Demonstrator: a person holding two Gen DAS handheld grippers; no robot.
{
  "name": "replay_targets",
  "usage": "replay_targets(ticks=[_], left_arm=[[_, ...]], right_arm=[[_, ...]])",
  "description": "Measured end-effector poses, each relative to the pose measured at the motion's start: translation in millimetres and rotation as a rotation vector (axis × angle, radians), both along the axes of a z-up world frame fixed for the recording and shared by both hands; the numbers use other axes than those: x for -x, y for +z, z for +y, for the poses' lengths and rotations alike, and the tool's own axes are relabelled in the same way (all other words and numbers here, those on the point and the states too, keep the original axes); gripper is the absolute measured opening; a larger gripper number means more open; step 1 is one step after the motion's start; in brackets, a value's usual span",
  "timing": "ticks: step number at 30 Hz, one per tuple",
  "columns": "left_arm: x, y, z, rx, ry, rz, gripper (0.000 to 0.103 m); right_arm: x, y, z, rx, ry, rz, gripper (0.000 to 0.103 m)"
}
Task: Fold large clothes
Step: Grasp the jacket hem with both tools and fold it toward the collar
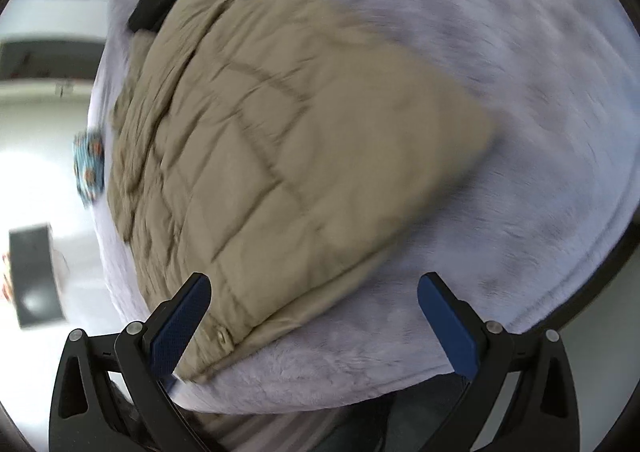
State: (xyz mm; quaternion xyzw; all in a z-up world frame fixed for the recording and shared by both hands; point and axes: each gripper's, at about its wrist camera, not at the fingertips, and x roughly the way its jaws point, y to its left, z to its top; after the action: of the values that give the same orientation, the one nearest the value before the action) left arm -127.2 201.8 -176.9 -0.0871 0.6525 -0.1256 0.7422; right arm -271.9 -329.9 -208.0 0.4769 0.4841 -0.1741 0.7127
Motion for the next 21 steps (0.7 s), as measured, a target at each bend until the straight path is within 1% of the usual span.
replay_targets(ticks=[3, 6, 7, 8, 10, 12, 13, 14, 15, 16, 17, 18, 19, 21], left_arm=[[5, -13, 14, 0.105, 0.046, 0.061, 0.103], [8, -26, 21, 0.204, 0.096, 0.124, 0.103], [9, -34, 22, 0.250, 0.114, 0.154, 0.103], [10, -40, 20, 0.273, 0.125, 0.171, 0.103], [7, -50, 16, 0.277, 0.147, 0.183, 0.103], [2, -54, 14, 0.281, 0.165, 0.177, 0.103], [-2, -54, 11, 0.291, 0.182, 0.167, 0.103], [-5, -55, 10, 0.297, 0.191, 0.161, 0.099], [-8, -53, 9, 0.306, 0.198, 0.151, 0.091], [-13, -51, 6, 0.317, 0.189, 0.149, 0.066], [-17, -51, 1, 0.314, 0.181, 0.160, 0.038], [-20, -52, -2, 0.296, 0.173, 0.169, 0.026], [-23, -51, -2, 0.282, 0.168, 0.166, 0.014], [-27, -44, -2, 0.288, 0.167, 0.144, 0.010]], right_arm=[[16, -16, -18, -0.084, -0.101, -0.040, 0.102], [23, -31, -31, -0.154, -0.171, -0.085, 0.099], [23, -35, -33, -0.172, -0.188, -0.097, 0.098], [23, -40, -35, -0.198, -0.209, -0.113, 0.097], [21, -48, -37, -0.248, -0.233, -0.145, 0.097], [16, -57, -39, -0.288, -0.260, -0.164, 0.097], [14, -60, -39, -0.301, -0.269, -0.174, 0.094], [12, -60, -40, -0.312, -0.274, -0.184, 0.083], [9, -61, -40, -0.322, -0.276, -0.192, 0.064], [6, -61, -39, -0.327, -0.275, -0.192, 0.057], [3, -60, -38, -0.331, -0.272, -0.191, 0.042], [-1, -59, -36, -0.331, -0.268, -0.194, 0.022], [-3, -58, -34, -0.324, -0.264, -0.187, 0.018], [-8, -53, -33, -0.311, -0.257, -0.189, 0.011]])
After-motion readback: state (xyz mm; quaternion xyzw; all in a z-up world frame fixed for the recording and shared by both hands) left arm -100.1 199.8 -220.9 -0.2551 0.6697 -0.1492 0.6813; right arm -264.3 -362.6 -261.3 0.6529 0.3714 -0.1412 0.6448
